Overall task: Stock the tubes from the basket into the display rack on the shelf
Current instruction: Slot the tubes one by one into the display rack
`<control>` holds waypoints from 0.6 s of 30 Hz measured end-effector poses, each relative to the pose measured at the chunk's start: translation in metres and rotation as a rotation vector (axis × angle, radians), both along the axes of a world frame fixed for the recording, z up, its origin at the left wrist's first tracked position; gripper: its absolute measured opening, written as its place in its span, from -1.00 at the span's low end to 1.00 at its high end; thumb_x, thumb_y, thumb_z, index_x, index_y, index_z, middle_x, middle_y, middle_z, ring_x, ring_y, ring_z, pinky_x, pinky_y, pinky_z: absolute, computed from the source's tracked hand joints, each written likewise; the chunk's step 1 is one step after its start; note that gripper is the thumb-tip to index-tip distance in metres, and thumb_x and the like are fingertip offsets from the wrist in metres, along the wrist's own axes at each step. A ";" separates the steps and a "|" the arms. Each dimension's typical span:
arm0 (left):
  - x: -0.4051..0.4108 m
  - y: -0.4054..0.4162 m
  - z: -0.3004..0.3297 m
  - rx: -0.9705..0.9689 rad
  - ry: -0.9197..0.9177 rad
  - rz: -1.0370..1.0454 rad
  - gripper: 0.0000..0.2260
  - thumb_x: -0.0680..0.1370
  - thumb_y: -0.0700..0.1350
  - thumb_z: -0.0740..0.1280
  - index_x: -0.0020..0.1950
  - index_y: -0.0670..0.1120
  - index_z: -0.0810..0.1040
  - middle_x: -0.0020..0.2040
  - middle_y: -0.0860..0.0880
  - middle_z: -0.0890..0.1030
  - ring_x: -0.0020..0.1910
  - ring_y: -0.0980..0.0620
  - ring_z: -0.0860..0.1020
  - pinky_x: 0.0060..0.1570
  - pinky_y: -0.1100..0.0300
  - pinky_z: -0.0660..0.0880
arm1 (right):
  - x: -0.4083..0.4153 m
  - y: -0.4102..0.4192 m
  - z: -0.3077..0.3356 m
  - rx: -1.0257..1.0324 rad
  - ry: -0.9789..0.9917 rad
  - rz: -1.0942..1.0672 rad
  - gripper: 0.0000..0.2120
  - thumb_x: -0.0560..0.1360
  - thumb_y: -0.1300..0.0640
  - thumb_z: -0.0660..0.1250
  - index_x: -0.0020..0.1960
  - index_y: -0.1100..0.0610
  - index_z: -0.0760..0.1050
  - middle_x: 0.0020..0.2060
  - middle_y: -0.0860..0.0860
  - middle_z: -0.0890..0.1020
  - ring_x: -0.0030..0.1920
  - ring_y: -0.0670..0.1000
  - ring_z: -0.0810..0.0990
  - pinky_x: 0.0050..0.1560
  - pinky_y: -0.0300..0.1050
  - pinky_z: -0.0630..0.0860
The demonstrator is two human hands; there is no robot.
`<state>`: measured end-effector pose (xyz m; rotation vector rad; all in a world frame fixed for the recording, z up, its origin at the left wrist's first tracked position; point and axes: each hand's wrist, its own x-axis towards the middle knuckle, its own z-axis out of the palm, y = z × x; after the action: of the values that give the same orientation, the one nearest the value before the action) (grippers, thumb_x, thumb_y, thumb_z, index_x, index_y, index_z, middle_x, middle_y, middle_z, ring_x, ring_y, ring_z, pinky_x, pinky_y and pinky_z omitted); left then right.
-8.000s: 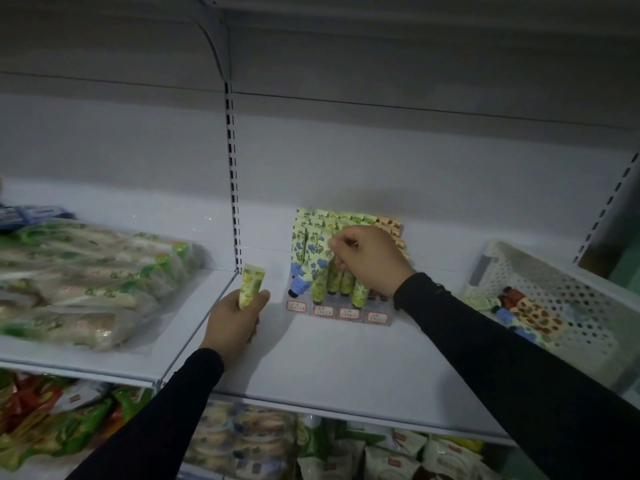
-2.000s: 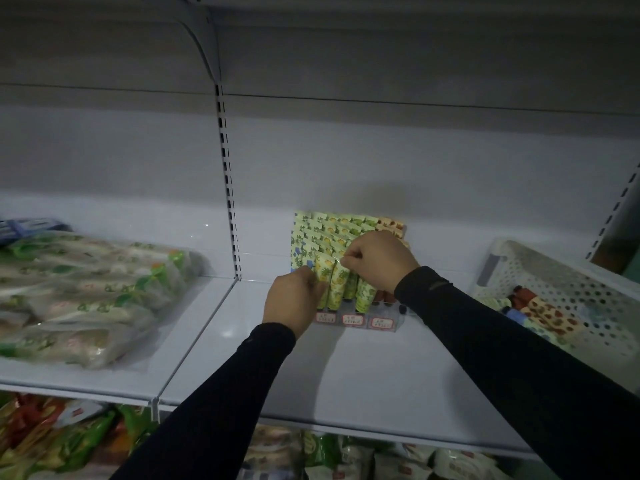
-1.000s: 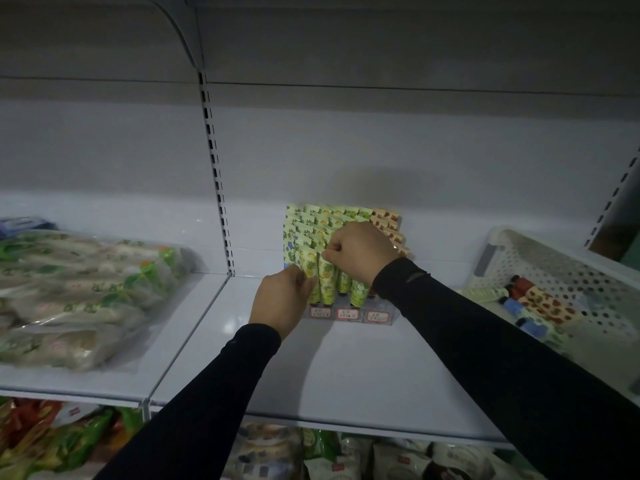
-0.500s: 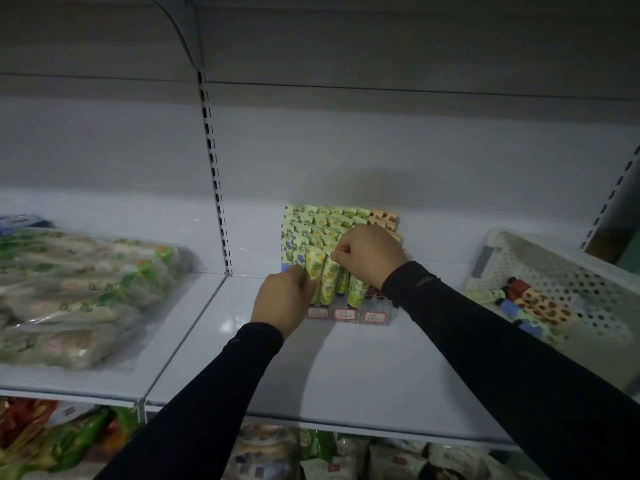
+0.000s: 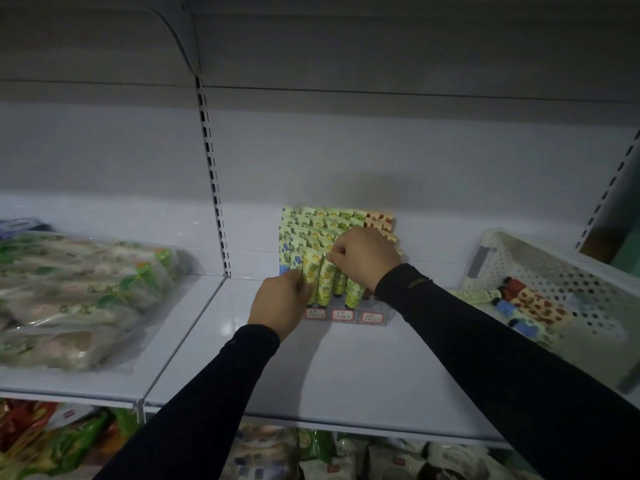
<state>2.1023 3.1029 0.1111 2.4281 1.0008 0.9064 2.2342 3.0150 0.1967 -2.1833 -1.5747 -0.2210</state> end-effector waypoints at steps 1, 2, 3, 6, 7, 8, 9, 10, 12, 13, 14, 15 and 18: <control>0.000 -0.001 0.000 0.009 0.007 0.004 -0.73 0.63 0.00 0.29 -0.12 -0.17 0.53 -0.31 -0.03 0.50 -0.29 -0.05 0.43 -0.31 0.16 0.22 | 0.000 0.000 -0.001 0.005 0.004 0.003 -0.51 0.57 0.06 0.30 -0.50 0.06 0.26 -0.56 -0.04 0.32 -0.53 -0.06 0.30 -0.31 -0.14 0.43; 0.000 -0.001 0.000 0.019 0.015 0.010 -0.73 0.63 0.00 0.28 -0.12 -0.18 0.55 -0.30 -0.03 0.50 -0.29 -0.04 0.43 -0.31 0.16 0.22 | 0.001 0.000 -0.002 0.009 0.006 0.002 -0.52 0.56 0.04 0.31 -0.49 0.09 0.27 -0.56 -0.02 0.33 -0.53 -0.03 0.30 -0.29 -0.11 0.46; 0.000 -0.002 0.001 0.025 0.021 0.016 -0.72 0.63 0.00 0.28 -0.11 -0.18 0.56 -0.30 -0.03 0.50 -0.28 -0.04 0.42 -0.30 0.17 0.22 | 0.002 -0.001 -0.003 0.015 0.010 -0.001 -0.53 0.56 0.03 0.31 -0.47 0.11 0.29 -0.55 -0.01 0.33 -0.52 -0.01 0.30 -0.29 -0.09 0.47; 0.000 -0.003 0.001 0.031 0.035 0.031 -0.71 0.63 0.01 0.28 -0.12 -0.19 0.58 -0.30 -0.03 0.50 -0.29 -0.03 0.41 -0.30 0.17 0.22 | 0.004 -0.002 -0.002 0.044 0.046 -0.005 -0.53 0.55 0.01 0.32 -0.47 0.12 0.30 -0.56 0.02 0.30 -0.53 0.01 0.27 -0.34 -0.11 0.40; 0.000 -0.003 0.001 0.029 0.036 0.032 -0.71 0.63 0.01 0.28 -0.12 -0.19 0.58 -0.31 -0.03 0.50 -0.29 -0.04 0.41 -0.30 0.17 0.21 | 0.005 -0.003 -0.001 0.053 0.057 -0.004 -0.53 0.55 0.01 0.31 -0.47 0.14 0.34 -0.56 0.04 0.32 -0.52 0.01 0.28 -0.34 -0.11 0.39; 0.000 -0.004 0.001 0.025 0.033 0.033 -0.71 0.63 0.01 0.28 -0.13 -0.18 0.58 -0.31 -0.04 0.51 -0.30 -0.04 0.42 -0.30 0.17 0.22 | 0.006 -0.004 0.001 0.061 0.063 -0.003 -0.55 0.56 0.00 0.31 -0.45 0.17 0.40 -0.55 0.06 0.37 -0.51 0.02 0.32 -0.32 -0.10 0.43; -0.001 -0.004 0.002 0.020 0.026 0.033 -0.72 0.62 0.01 0.28 -0.13 -0.17 0.58 -0.31 -0.04 0.51 -0.29 -0.05 0.43 -0.30 0.17 0.23 | 0.006 -0.005 0.003 0.069 0.066 -0.002 -0.56 0.56 -0.01 0.31 -0.42 0.20 0.45 -0.52 0.08 0.40 -0.50 0.03 0.35 -0.29 -0.08 0.47; -0.001 -0.004 0.002 0.016 0.020 0.033 -0.72 0.62 0.01 0.29 -0.13 -0.17 0.57 -0.31 -0.05 0.51 -0.29 -0.05 0.43 -0.30 0.17 0.23 | 0.006 -0.006 0.005 0.076 0.068 0.000 -0.57 0.56 -0.02 0.30 -0.41 0.20 0.46 -0.50 0.09 0.42 -0.48 0.03 0.36 -0.25 -0.06 0.50; -0.003 -0.005 0.003 0.009 0.015 0.036 -0.73 0.62 0.02 0.29 -0.13 -0.15 0.57 -0.31 -0.05 0.51 -0.29 -0.05 0.43 -0.30 0.17 0.23 | 0.005 -0.008 0.006 0.075 0.065 0.000 -0.55 0.57 -0.03 0.28 -0.41 0.18 0.42 -0.50 0.09 0.40 -0.47 0.03 0.35 -0.17 0.01 0.51; -0.003 -0.006 0.004 0.003 0.017 0.040 -0.73 0.62 0.03 0.29 -0.12 -0.14 0.56 -0.30 -0.05 0.51 -0.29 -0.04 0.43 -0.30 0.18 0.24 | 0.005 -0.009 0.006 0.066 0.061 -0.004 -0.54 0.57 -0.04 0.27 -0.41 0.19 0.41 -0.50 0.08 0.39 -0.47 0.03 0.35 -0.12 0.03 0.50; -0.004 -0.007 0.004 -0.003 0.019 0.042 -0.74 0.62 0.04 0.29 -0.13 -0.13 0.54 -0.29 -0.05 0.52 -0.29 -0.04 0.43 -0.30 0.18 0.24 | 0.005 -0.010 0.006 0.058 0.060 -0.009 -0.52 0.58 -0.05 0.27 -0.40 0.23 0.43 -0.50 0.08 0.39 -0.47 0.03 0.35 -0.11 0.03 0.48; -0.005 -0.007 0.005 -0.008 0.021 0.046 -0.74 0.62 0.05 0.29 -0.14 -0.11 0.52 -0.28 -0.05 0.52 -0.28 -0.04 0.43 -0.30 0.19 0.25 | 0.005 -0.012 0.006 0.058 0.059 -0.010 -0.51 0.58 -0.06 0.27 -0.40 0.25 0.46 -0.51 0.06 0.39 -0.48 0.02 0.34 -0.18 0.00 0.48; -0.006 -0.008 0.006 -0.020 0.026 0.049 -0.75 0.61 0.07 0.30 -0.14 -0.08 0.48 -0.26 -0.05 0.56 -0.25 -0.05 0.47 -0.29 0.19 0.27 | 0.005 -0.016 0.004 0.082 0.052 -0.010 -0.51 0.58 -0.05 0.28 -0.47 0.11 0.34 -0.55 -0.04 0.32 -0.51 -0.08 0.29 -0.40 -0.16 0.23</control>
<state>2.0965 3.0953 0.1170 2.4143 1.0777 0.8796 2.2396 2.9992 0.2011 -2.1179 -1.5002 -0.2264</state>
